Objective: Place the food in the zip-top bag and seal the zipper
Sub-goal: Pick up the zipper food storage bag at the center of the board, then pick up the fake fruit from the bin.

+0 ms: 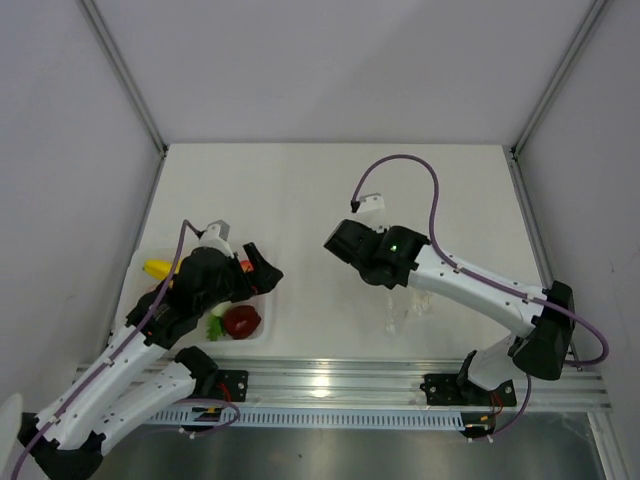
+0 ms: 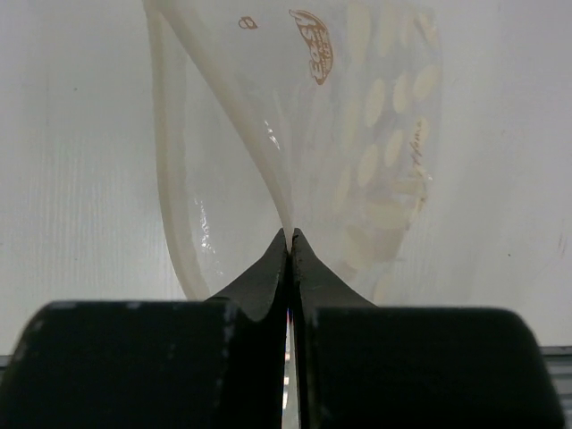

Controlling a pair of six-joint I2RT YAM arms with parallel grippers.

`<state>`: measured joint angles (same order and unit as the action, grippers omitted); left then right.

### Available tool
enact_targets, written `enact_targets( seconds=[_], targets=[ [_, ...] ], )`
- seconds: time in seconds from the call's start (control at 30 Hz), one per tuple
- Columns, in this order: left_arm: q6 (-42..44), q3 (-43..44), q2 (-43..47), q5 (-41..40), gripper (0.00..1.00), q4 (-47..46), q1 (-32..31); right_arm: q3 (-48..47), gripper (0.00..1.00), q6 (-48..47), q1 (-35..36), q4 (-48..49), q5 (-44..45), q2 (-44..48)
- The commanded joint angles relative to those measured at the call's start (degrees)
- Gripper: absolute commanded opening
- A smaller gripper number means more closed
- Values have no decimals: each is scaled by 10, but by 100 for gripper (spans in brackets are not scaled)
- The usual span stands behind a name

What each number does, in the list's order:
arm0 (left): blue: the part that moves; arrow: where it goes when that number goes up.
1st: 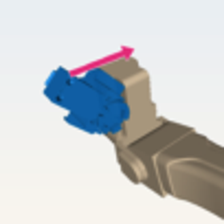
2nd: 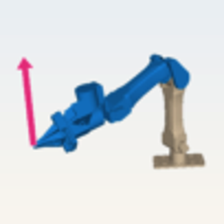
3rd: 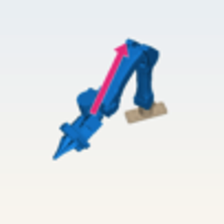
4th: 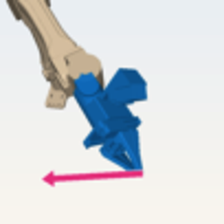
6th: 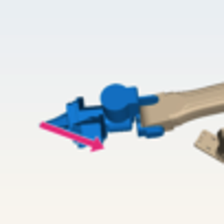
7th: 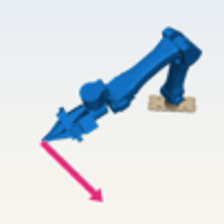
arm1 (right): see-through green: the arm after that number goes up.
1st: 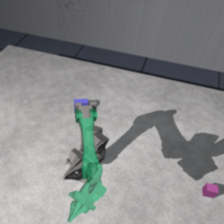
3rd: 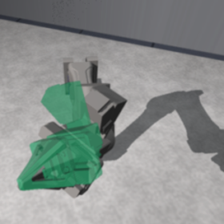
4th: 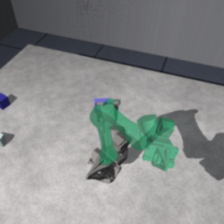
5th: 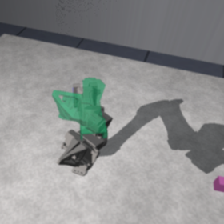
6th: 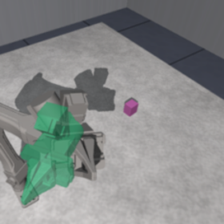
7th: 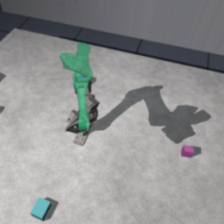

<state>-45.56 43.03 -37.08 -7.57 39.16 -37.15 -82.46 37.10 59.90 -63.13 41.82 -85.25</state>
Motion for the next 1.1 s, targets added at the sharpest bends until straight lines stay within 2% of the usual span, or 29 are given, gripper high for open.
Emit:
enact_targets(
  seconds=[0.0, 0.13, 0.23, 0.37, 0.5, 0.8, 1.07],
  targets=[
    [-8, -5, -22, 53, 99, 24, 42, 20, 0, -32, -7, 78, -24, 23],
    [-30, -9, -30, 55, 99, 37, 103, 51, 0, -51, -25, 136, -96, 54],
    [-39, -8, -35, 37, 99, 43, 131, 64, 0, -51, -30, 149, -113, 70],
    [-93, 18, -74, -30, 100, 114, 150, 80, 0, -48, -37, 147, -125, 90],
    [-95, 45, -118, -65, 99, 174, 154, 92, 0, -48, -43, 148, -137, 112],
    [-99, 35, -152, -45, 100, 128, 188, 106, 0, -53, -47, 154, -157, 132],
    [-108, 76, -251, -10, 100, 74, 214, 121, 0, -50, -51, 158, -158, 144]
  ],
)
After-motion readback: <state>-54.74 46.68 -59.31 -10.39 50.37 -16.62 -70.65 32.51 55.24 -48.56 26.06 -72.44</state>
